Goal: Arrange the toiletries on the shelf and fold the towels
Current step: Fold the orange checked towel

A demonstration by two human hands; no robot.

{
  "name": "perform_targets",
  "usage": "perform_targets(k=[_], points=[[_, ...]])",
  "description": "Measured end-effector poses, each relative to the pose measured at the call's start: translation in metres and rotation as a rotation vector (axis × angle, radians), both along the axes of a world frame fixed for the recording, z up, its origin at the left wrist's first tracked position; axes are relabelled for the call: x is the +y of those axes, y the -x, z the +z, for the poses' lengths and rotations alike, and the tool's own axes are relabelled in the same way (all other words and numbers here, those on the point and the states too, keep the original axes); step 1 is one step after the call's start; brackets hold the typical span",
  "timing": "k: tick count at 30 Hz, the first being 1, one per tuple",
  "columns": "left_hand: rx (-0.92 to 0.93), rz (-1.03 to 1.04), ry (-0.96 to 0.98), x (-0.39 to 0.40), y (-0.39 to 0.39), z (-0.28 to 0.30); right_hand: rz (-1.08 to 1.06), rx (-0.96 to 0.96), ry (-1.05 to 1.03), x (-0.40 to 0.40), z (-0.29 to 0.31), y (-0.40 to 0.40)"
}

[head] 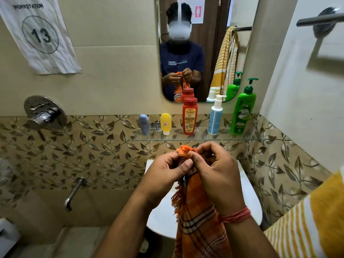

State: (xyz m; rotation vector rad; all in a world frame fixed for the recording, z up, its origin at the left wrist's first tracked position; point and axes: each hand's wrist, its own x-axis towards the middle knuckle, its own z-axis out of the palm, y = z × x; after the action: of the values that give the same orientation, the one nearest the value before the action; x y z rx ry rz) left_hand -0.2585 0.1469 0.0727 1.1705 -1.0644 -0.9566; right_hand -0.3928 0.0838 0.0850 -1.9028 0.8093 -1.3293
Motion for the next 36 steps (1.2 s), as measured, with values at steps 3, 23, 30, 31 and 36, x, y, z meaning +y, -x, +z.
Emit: perform_targets(k=[3,23,30,31,36], points=[[-0.042,-0.023,-0.016,-0.002,-0.001,-0.002,0.002,0.013,-0.004,-0.005,-0.002,-0.001],[0.097,0.178,0.03,-0.031,0.004,0.008,0.358,-0.013,-0.241,-0.038,-0.038,0.003],[0.007,0.299,0.122,-0.045,-0.004,0.012,0.358,-0.043,-0.277,-0.044,-0.036,-0.008],[0.05,0.311,0.13,-0.046,-0.007,0.015,0.439,-0.011,-0.304,-0.048,-0.037,-0.006],[0.287,0.413,0.15,-0.055,-0.035,0.027,0.756,0.178,-0.436,-0.067,-0.05,0.017]])
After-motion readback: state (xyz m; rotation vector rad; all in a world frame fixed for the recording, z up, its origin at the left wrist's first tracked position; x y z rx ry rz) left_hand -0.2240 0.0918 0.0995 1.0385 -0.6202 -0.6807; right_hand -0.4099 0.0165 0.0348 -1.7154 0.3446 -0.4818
